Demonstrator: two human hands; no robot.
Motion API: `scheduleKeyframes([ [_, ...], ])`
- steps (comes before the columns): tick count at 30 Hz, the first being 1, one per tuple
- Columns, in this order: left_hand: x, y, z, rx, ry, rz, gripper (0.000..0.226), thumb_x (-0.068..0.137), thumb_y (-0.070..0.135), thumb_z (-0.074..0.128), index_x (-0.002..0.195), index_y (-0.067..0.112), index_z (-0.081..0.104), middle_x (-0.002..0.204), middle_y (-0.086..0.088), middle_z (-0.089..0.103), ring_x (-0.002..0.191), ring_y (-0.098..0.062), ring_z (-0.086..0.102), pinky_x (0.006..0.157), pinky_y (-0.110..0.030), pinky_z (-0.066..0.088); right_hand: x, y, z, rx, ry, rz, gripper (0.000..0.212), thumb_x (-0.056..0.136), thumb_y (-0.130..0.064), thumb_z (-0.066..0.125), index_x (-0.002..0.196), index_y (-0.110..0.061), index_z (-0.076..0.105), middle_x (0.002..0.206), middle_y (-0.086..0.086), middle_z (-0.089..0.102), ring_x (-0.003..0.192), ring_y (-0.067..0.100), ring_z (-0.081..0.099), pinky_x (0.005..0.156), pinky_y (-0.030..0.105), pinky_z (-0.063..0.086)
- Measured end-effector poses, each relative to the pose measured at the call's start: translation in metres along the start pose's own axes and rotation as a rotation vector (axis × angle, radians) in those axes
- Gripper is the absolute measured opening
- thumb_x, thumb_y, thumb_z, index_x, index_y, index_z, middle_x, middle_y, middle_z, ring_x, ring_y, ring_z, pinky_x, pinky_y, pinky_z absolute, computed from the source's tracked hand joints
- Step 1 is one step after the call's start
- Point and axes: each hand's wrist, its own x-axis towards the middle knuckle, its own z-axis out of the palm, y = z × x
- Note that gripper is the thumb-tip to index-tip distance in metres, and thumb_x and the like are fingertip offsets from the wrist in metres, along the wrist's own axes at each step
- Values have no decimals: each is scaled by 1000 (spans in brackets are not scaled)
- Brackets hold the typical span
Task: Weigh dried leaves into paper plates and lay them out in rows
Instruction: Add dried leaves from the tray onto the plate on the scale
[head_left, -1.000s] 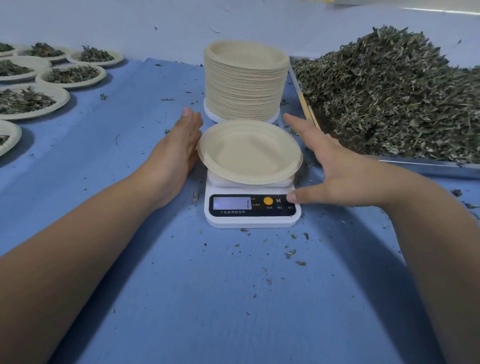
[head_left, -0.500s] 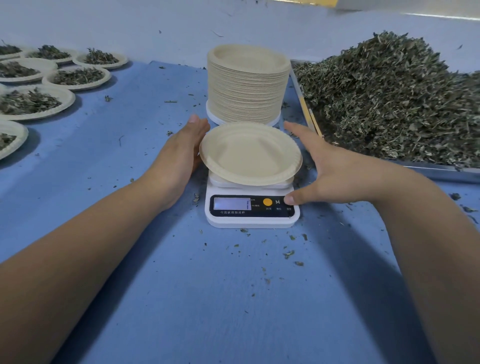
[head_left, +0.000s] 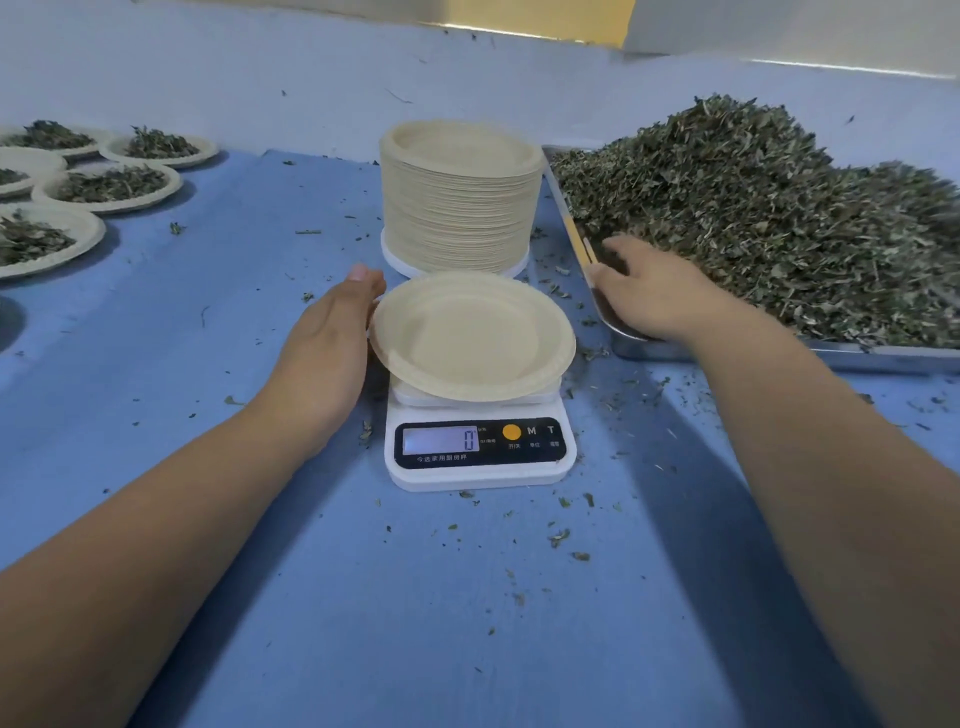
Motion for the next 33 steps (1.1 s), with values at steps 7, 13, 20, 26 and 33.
scheduleKeyframes([
  [7, 8, -3, -1, -33, 75, 20, 53, 75, 79, 35, 98, 43, 67, 123, 18, 68, 121, -3, 62, 115, -43, 41, 84, 21, 12, -385, -114, 232, 69, 102, -51, 39, 157, -13, 23, 165, 20, 14, 153, 39, 7, 121, 56, 19],
  [13, 11, -8, -1, -54, 60, 34, 51, 80, 76, 35, 100, 44, 70, 125, 17, 69, 124, -5, 60, 115, -44, 40, 78, 30, 9, -289, -340, 422, 85, 97, -72, 27, 162, -20, 7, 169, 12, 6, 154, 35, 14, 121, 51, 16],
  [20, 12, -8, 0, -89, 98, 20, 50, 80, 72, 38, 97, 41, 73, 117, 17, 72, 117, -3, 64, 111, -45, 44, 78, -3, -20, -419, -23, 222, 25, 90, -22, 45, 83, -6, 63, 98, 22, 70, 66, 28, 58, 64, 34, 51],
  [26, 11, -4, 1, -104, 104, 3, 52, 78, 69, 39, 99, 36, 74, 116, 15, 72, 110, -2, 66, 107, -44, 49, 87, 43, -4, -513, -172, 424, 74, 98, -59, 30, 155, -12, 32, 164, 18, 26, 149, 38, 25, 121, 56, 23],
  [33, 7, -2, 1, -79, 111, 5, 53, 78, 69, 37, 100, 38, 74, 116, 18, 71, 117, -4, 63, 110, -46, 46, 75, 6, -16, -353, -316, 319, 50, 104, -40, 43, 144, -9, 49, 154, 15, 43, 130, 36, 50, 98, 44, 48],
])
